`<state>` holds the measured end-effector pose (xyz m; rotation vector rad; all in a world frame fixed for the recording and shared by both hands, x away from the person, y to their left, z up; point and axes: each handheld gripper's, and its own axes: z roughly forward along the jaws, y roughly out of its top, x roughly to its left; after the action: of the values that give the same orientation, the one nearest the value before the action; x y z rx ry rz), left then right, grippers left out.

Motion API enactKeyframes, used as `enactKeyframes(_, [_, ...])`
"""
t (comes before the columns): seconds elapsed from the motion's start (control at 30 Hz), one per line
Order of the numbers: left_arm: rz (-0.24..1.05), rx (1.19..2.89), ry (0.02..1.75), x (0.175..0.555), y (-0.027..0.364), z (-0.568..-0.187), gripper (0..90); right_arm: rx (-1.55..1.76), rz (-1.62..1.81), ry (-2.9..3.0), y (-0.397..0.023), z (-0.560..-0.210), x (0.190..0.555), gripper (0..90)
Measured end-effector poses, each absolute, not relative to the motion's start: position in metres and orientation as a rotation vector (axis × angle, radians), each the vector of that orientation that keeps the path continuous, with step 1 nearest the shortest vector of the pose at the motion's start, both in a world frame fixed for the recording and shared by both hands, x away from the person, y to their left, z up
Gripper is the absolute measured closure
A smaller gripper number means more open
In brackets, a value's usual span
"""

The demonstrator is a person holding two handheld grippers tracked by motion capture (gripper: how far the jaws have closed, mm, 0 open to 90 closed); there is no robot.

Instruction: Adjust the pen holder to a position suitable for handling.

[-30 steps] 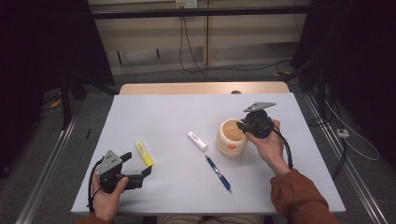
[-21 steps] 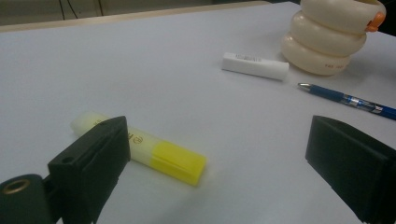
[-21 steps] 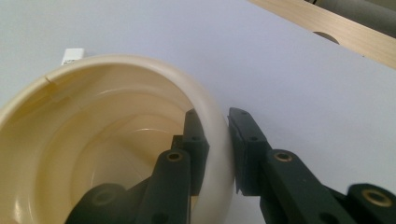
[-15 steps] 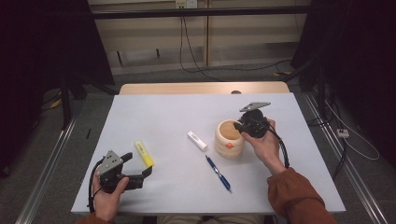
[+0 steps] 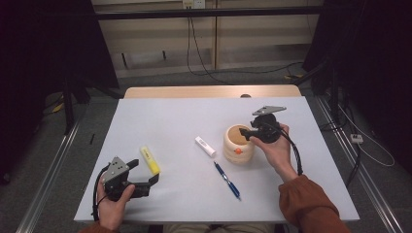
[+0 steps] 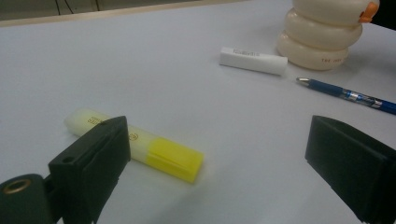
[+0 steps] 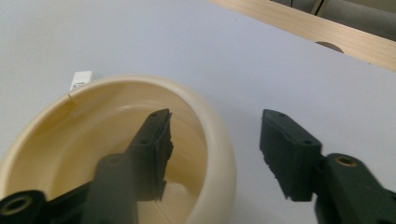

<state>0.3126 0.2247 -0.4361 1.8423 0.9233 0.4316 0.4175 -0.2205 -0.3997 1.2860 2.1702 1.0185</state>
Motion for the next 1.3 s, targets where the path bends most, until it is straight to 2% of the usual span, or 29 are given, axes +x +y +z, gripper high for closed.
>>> enactKeyframes(0.1, [0.430, 1.841, 0.924, 0.313, 0.225, -0.436, 6.6, 1.285, 1.071, 2.151, -0.226, -0.400, 0.415, 31.8])
enactKeyframes(0.13, [0.429, 1.846, 0.923, 0.313, 0.225, -0.436, 6.6, 1.285, 1.071, 2.151, -0.226, -0.400, 0.415, 31.8])
enactKeyframes(0.3, [0.424, 1.844, 0.926, 0.313, 0.225, -0.436, 6.6, 1.263, 1.131, 2.123, -0.233, -0.397, 0.409, 19.3])
enactKeyframes(0.43, [0.428, 1.844, 0.927, 0.313, 0.225, -0.436, 6.6, 1.250, 1.163, 2.103, -0.236, -0.392, 0.403, 12.9])
enactKeyframes(0.8, [0.426, 1.846, 0.929, 0.313, 0.225, -0.437, 6.6, 1.200, 1.252, 2.038, -0.247, -0.384, 0.380, 9.3])
enactKeyframes(1.3, [0.427, 1.815, 0.961, 0.313, 0.231, -0.439, 6.6, 1.224, 1.233, 2.026, -0.264, -0.394, 0.352, 8.1])
